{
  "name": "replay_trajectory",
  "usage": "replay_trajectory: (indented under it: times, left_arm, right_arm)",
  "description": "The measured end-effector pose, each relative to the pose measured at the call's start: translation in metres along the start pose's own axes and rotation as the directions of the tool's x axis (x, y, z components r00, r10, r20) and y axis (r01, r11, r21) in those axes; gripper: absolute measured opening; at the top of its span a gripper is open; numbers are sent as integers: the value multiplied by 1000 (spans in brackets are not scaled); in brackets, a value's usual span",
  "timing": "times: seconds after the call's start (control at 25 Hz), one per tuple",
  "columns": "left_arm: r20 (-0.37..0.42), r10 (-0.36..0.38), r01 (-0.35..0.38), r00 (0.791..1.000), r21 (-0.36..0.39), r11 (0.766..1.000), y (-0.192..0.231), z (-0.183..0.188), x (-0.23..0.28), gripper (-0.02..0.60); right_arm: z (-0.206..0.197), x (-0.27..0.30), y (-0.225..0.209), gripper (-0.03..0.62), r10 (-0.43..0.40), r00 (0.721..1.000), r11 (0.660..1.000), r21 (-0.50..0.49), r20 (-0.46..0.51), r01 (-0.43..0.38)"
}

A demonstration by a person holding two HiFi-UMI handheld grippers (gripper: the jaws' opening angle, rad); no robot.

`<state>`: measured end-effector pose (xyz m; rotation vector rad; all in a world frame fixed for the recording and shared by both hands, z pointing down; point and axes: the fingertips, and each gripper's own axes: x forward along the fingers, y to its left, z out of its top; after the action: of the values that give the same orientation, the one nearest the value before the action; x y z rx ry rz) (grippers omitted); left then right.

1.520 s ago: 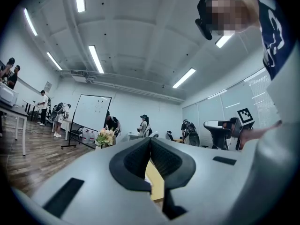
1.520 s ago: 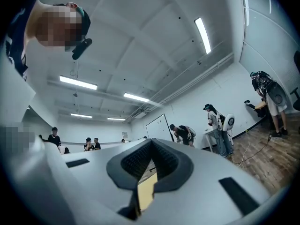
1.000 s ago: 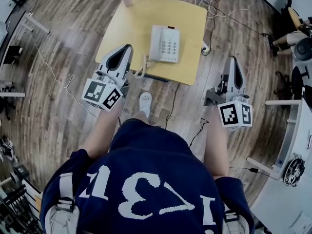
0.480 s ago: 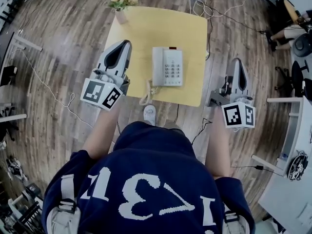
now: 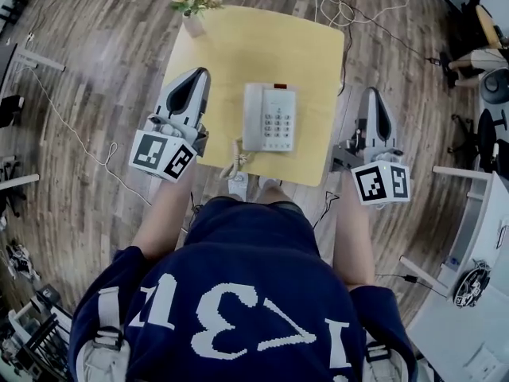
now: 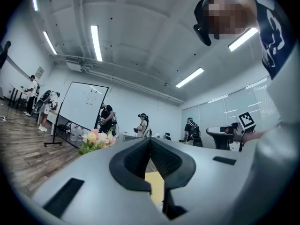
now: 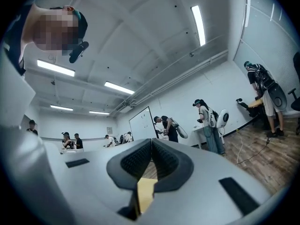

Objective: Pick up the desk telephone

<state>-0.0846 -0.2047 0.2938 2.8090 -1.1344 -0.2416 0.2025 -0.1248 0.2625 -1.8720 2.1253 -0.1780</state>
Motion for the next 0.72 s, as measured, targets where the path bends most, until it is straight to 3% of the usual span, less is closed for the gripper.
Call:
replay_trajectory:
  times: [0.24,0.4,0.72]
  left_arm:
    - [45,106,-108,993,36,994,13,8,22,15]
    - [65,164,-165,984,5,986,14,7,38,15]
    - [41,154,-153,987,-21,988,17,-15,63,15]
  right_arm:
    - [14,60,-1,27,140,990,990,9,18,-140]
    - [16,86,-10,27,210,978,977,36,2,-210]
    - [-26,112,-21,28,241,967,970,65,-85,-236]
